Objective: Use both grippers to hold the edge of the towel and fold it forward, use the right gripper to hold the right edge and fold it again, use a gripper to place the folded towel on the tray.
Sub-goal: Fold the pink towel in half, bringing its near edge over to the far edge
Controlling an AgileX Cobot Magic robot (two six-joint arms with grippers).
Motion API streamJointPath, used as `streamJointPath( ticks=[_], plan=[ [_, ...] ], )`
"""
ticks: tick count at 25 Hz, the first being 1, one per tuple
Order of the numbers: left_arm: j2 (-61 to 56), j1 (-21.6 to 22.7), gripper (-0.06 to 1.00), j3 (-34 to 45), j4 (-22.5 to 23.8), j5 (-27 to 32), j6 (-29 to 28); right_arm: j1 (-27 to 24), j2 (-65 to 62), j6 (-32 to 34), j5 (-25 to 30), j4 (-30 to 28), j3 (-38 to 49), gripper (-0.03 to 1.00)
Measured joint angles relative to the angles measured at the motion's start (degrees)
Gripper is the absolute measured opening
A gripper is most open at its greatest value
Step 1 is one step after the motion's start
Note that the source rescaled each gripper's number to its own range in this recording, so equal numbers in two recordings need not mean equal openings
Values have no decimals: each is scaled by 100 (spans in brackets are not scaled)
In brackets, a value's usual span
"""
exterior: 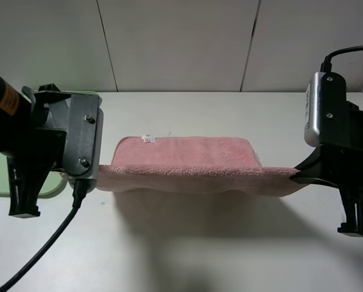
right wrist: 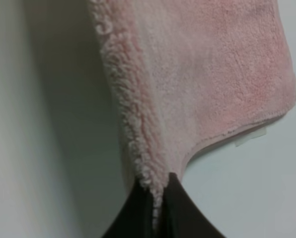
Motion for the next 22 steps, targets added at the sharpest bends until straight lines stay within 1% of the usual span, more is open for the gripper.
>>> streamJointPath(
  ticks=[6,10,16,19,22],
  plan=[
    [0,0,0,-64,-13,79,-246,0,-17,76,79,4,0,0],
    [0,0,0,-64,-25,117,-403,0,-17,306,45,-2,0,0],
    [0,0,0,-64,-13,131,-467,0,-17,465,-61,-6,0,0],
    [0,0,0,-64,51,131,-524,0,-10,533,-94,-6,-19,0],
    [0,0,0,-64,159,126,-568,0,176,668,-78,-6,-215,0]
  ],
)
